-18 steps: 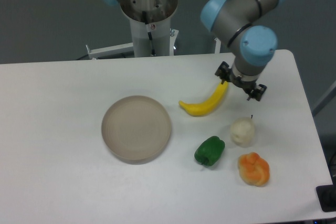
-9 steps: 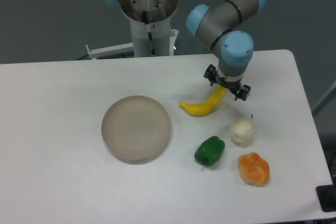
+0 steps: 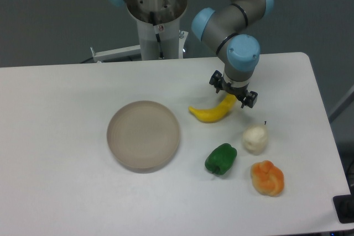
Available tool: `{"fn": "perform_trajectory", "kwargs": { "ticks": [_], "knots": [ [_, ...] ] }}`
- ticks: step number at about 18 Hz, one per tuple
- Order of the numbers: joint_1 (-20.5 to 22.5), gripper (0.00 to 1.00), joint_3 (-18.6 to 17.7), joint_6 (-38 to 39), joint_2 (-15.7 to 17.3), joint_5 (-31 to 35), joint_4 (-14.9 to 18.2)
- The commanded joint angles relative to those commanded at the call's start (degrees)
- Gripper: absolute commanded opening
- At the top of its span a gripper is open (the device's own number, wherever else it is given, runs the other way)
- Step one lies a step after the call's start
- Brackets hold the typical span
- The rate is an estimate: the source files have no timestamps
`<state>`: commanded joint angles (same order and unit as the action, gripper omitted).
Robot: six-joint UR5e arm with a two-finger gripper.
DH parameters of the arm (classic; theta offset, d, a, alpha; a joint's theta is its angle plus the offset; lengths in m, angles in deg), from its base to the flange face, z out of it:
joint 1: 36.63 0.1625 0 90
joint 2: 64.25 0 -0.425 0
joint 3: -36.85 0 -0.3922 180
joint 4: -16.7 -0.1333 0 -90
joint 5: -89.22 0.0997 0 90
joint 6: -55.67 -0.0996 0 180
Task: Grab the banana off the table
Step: 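Close the gripper on the banana's stem end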
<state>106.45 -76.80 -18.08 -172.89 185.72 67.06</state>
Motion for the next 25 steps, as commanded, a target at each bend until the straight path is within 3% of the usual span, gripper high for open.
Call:
{"fn": "perform_trajectory", "kwargs": {
  "ticks": [1, 3, 6, 20, 25],
  "knots": [
    [0.0, 0.8, 0.0, 0.09, 0.0, -0.09, 0.0],
    [0.09, 0.62, 0.09, 0.26, 0.0, -0.09, 0.0],
    [0.09, 0.54, 0.09, 0.26, 0.0, -0.26, 0.0],
    [0.09, 0.47, 0.35, 0.26, -0.88, -0.26, 0.0],
    [0.26, 0.35, 0.62, -0.09, -0.88, -0.18, 0.0]
  ]
}}
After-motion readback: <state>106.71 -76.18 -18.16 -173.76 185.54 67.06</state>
